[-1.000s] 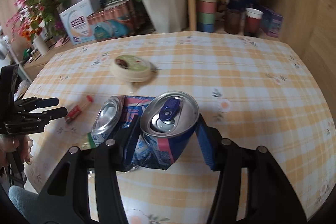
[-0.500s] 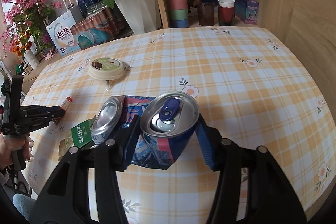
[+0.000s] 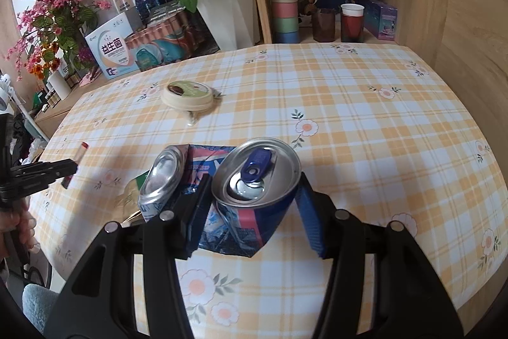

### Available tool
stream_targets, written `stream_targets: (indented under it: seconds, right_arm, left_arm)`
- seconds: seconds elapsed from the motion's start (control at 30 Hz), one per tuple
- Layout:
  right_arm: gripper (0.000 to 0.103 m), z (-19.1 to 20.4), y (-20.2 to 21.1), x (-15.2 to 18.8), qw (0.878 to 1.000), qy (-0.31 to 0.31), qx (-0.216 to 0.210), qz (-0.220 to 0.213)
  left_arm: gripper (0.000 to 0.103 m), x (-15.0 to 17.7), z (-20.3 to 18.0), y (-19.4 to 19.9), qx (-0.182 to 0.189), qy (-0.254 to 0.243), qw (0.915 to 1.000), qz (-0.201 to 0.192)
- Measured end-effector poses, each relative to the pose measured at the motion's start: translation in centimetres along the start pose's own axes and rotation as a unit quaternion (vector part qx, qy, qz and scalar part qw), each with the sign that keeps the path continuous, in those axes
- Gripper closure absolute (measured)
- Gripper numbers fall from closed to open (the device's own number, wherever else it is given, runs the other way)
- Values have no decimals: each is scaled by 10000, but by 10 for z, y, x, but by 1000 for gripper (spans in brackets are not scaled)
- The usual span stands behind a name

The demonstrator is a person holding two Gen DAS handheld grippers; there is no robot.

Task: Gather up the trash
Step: 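Grasp the red tube with the left gripper while the right holds the cans, then carry both items over the pink bin and open the right gripper while the left holds the tube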

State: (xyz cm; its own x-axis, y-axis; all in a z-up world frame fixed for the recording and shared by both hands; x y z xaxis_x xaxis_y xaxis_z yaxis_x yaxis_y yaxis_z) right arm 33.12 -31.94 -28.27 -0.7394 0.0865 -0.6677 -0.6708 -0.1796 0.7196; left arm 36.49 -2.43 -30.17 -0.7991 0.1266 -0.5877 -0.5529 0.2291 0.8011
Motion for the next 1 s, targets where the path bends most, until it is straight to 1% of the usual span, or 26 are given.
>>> stream_targets:
  seconds: [0.2,0.4,0.5,0.7,1.0]
  right_arm:
    - [49,19,15,7,9999,157,-45,9]
    - [49,39,41,18,9993,350,-90,-31]
    - [49,45,54,26,9991,412,-108,-43]
    - [49,59,76,47,9982,579,-118,-5]
    - [49,81,102,86,9969,756,-222,84]
  left_arm:
    - [81,13,-5,38,70,67,9998,-192]
    - [81,23,-14,78,134,88,9989,-430]
    - [81,34,-20,98,178,95,9983,-550]
    - [81,59,-32,130,294,154,9971,-678]
    - [81,91,-38,175,325,249,9951,-899]
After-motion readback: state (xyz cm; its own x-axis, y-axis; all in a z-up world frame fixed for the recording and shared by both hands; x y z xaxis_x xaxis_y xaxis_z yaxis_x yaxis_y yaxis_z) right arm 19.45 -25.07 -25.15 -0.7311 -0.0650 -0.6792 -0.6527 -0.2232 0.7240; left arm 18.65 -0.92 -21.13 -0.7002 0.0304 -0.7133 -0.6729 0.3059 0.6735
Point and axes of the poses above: each gripper's, at about its wrist camera, not at the fingertips, and y roughly against the way its jaws point, z to its left, x to its underside, the point moved 10 cm from there along -y, roughly the way its jaws point, and after that the axes turned 2 degrees about -x, right-handed, at the moved point
